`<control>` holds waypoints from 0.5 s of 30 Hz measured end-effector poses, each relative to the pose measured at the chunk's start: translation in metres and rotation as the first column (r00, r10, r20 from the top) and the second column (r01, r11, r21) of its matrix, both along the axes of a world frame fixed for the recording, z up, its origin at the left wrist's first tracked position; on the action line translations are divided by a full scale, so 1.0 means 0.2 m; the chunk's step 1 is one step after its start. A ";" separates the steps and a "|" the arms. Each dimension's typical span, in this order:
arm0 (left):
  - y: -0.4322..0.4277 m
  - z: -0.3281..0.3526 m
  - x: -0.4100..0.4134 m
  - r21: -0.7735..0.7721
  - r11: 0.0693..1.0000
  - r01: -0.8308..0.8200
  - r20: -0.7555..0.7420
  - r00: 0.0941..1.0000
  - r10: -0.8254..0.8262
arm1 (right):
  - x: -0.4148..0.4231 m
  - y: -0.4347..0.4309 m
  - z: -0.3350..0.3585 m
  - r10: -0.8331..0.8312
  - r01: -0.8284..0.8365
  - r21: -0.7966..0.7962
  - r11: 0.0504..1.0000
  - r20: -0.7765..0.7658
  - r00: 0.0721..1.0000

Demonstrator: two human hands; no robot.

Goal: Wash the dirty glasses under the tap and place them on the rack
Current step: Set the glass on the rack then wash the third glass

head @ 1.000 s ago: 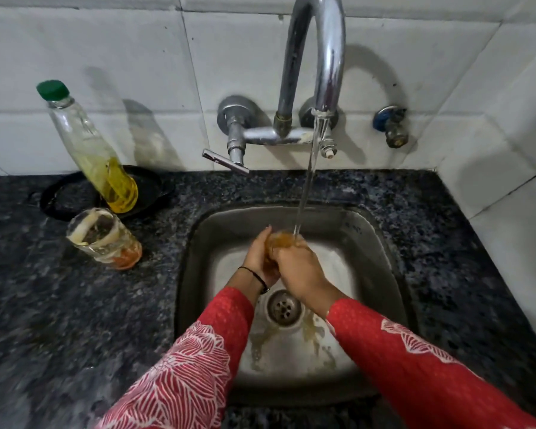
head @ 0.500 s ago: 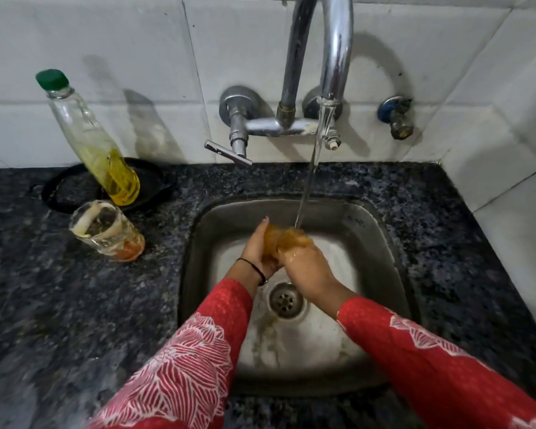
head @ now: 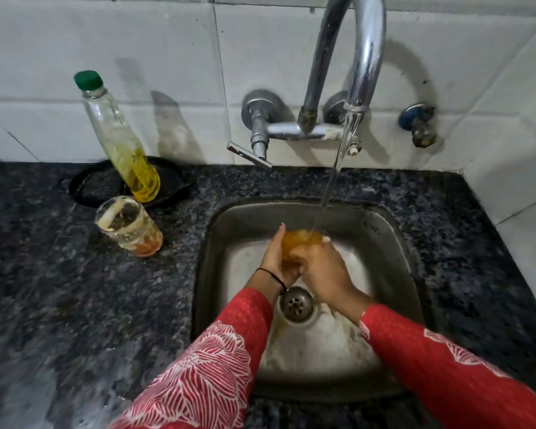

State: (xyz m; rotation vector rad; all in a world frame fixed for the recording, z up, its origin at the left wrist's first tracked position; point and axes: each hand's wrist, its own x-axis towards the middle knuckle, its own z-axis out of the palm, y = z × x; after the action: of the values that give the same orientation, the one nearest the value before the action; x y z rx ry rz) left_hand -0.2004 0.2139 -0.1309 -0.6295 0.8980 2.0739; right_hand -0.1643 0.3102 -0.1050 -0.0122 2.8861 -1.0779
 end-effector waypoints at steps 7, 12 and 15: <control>0.00 0.02 -0.01 -0.079 0.997 -0.013 0.079 0.997 0.019 | 0.06 -0.04 0.06 0.119 -0.152 0.258 0.954 0.139 0.983; -0.03 0.00 0.01 -0.107 0.994 0.029 0.072 0.997 -0.022 | 0.06 0.07 0.05 0.351 -0.345 0.334 0.877 0.045 0.935; -0.03 0.00 0.05 -0.081 0.996 0.034 0.011 0.999 -0.033 | 0.12 0.06 0.07 0.118 -0.115 0.031 0.993 -0.090 0.989</control>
State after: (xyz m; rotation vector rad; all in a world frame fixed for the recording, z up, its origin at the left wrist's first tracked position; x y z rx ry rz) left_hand -0.1897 0.2081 -0.1311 -0.6622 0.9854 2.0109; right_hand -0.1411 0.3222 -0.0918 -0.2321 2.9361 -1.0467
